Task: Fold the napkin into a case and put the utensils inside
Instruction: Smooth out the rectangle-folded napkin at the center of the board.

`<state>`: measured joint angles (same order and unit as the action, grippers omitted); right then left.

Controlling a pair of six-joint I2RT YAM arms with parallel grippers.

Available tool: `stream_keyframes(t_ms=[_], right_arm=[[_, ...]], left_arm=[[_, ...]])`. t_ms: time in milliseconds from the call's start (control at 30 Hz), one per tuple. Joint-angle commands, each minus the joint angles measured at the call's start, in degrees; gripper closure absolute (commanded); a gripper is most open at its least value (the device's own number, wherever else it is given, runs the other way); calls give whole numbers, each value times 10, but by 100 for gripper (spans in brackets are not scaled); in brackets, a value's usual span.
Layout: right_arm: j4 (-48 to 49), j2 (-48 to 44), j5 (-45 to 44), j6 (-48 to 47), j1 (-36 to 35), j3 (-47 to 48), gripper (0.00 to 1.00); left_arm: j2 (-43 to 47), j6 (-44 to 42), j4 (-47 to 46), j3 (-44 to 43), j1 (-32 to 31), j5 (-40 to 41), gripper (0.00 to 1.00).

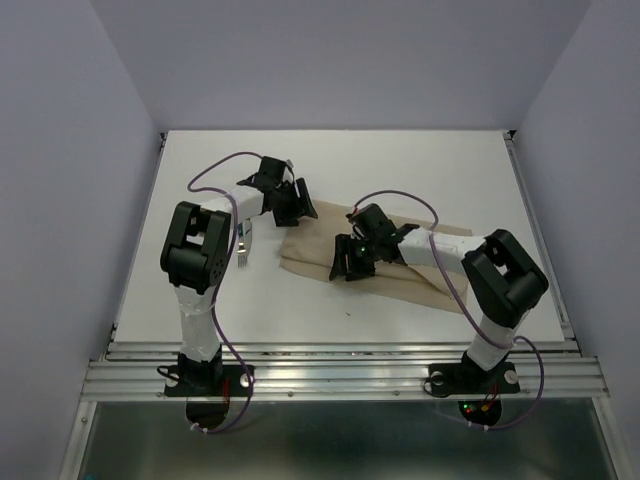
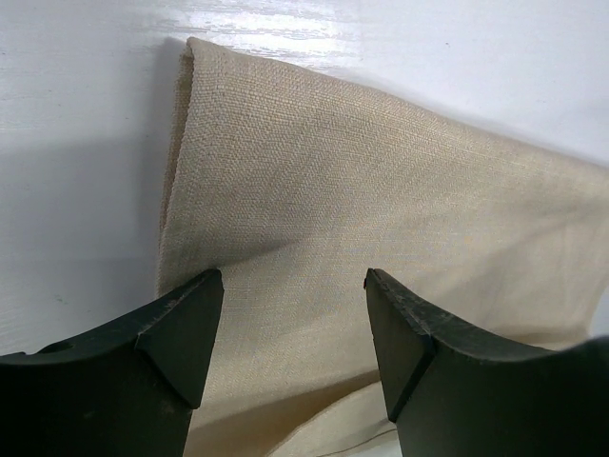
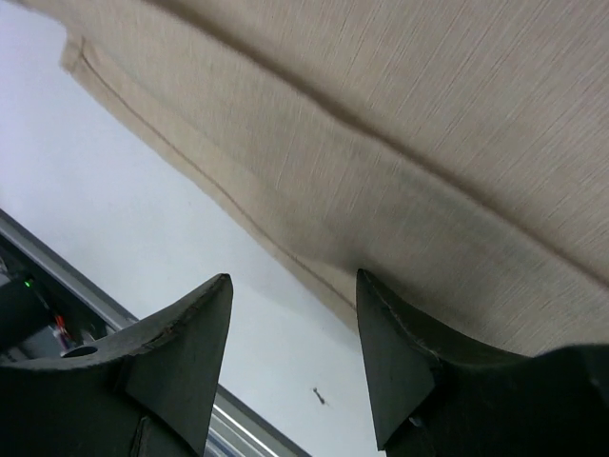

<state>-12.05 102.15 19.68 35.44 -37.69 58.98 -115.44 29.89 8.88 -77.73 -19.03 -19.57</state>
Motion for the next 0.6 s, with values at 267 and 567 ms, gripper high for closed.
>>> stream_keyframes(t_ms=[267,567], right_arm=[[-84,-132,-158,-5,-25,-25,39],[-43,-26,-168,19,13,66,36]], left_arm=[[-17,-16,31,11,8,20,27],[-9,-19,30,17,8,18,28]])
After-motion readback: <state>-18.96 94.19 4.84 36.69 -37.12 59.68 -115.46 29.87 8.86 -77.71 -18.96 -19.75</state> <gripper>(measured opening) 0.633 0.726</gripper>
